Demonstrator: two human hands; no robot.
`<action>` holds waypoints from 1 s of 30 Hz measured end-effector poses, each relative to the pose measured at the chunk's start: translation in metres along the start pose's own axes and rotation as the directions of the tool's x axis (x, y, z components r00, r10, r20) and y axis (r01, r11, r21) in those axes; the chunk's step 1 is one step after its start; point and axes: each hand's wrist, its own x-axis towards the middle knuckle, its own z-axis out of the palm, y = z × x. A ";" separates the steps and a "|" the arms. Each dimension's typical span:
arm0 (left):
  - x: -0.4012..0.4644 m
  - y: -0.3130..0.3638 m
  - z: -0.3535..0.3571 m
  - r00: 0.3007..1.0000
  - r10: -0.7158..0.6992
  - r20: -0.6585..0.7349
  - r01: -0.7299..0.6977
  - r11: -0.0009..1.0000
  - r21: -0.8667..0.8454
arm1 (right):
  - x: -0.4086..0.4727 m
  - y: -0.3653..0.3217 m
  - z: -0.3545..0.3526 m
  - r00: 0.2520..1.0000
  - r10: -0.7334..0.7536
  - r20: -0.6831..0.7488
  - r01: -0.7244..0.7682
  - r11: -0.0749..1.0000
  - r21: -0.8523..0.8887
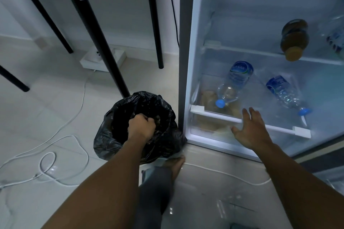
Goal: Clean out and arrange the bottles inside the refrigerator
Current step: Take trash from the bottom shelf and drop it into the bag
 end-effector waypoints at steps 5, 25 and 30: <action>0.005 -0.002 0.003 1.000 -0.018 0.020 0.017 0.999 0.034 | -0.001 -0.001 0.000 1.000 -0.003 0.005 0.003 1.000 0.009; -0.033 0.088 0.042 0.897 0.408 0.172 -0.429 0.898 0.104 | -0.010 0.008 -0.025 0.989 -0.050 0.137 0.035 0.993 0.112; -0.035 0.126 0.067 0.857 0.463 0.228 -0.495 0.862 0.112 | -0.008 0.011 -0.037 0.984 -0.068 0.165 0.046 0.990 0.130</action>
